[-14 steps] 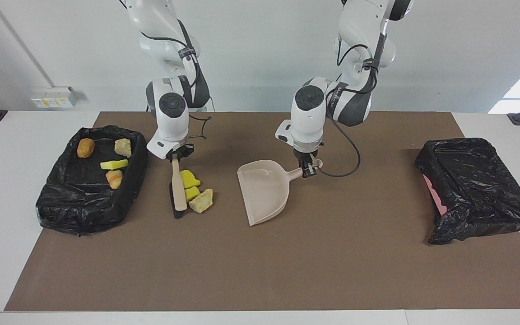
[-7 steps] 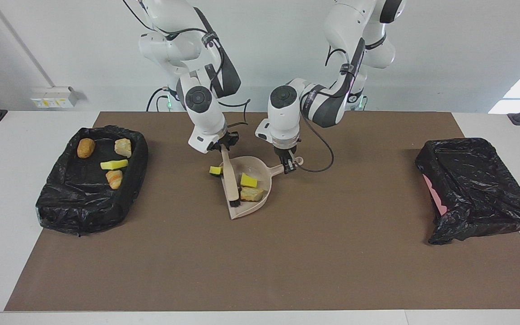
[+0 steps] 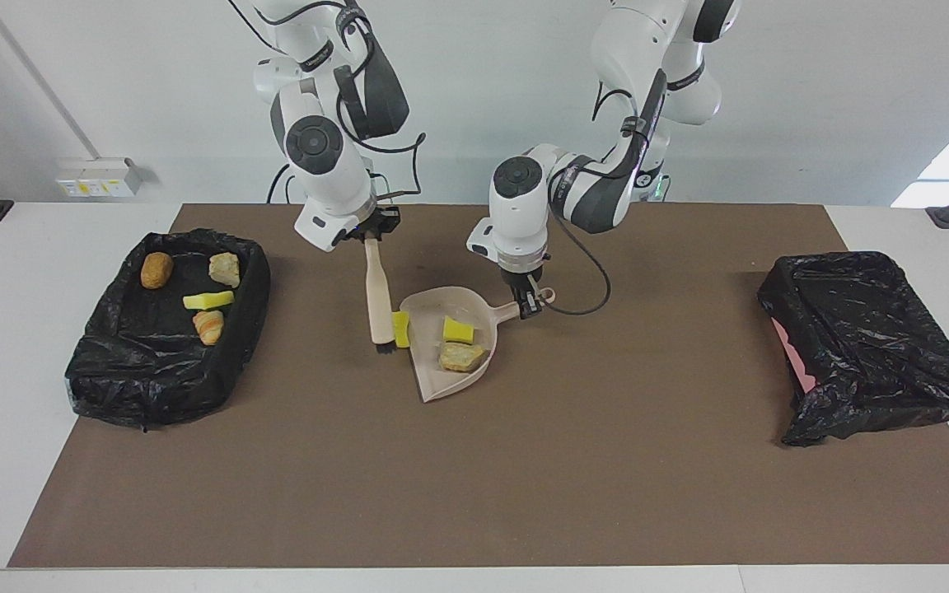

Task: Sweep and dump trash in bin
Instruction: 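Sweep the remaining scraps into the dustpan with the right gripper's brush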

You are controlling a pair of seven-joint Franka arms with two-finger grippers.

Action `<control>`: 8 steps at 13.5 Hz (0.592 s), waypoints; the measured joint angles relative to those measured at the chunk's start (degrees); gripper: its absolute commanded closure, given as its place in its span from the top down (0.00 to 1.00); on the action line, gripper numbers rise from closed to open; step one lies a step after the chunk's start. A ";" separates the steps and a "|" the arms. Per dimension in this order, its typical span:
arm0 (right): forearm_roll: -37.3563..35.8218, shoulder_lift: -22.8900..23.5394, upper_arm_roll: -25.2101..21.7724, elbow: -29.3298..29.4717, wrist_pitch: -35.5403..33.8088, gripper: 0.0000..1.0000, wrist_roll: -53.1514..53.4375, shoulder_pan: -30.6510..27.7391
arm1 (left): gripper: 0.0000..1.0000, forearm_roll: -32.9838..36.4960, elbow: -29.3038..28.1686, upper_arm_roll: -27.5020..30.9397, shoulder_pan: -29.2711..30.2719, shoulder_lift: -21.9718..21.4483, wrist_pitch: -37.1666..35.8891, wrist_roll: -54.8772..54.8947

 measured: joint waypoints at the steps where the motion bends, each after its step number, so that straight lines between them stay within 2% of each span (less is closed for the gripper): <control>1: -1.31 -0.44 0.11 -4.00 3.40 0.00 -0.28 0.14 | 0.00 1.41 0.00 -0.07 -0.09 0.00 -0.36 0.00; 2: -2.11 -0.28 0.14 -6.67 5.59 0.00 -0.58 0.39 | 0.00 2.68 0.00 -0.10 -0.34 -0.01 -0.93 0.00; 4: -1.21 0.34 0.19 -8.27 7.10 0.00 -1.16 1.48 | 0.00 3.89 0.01 -0.12 -0.81 -0.06 -2.06 -0.05; 8: 12.33 0.37 0.27 -7.37 7.30 0.00 -4.40 2.27 | 0.00 4.01 0.01 -0.15 -0.85 -0.08 -2.35 -0.05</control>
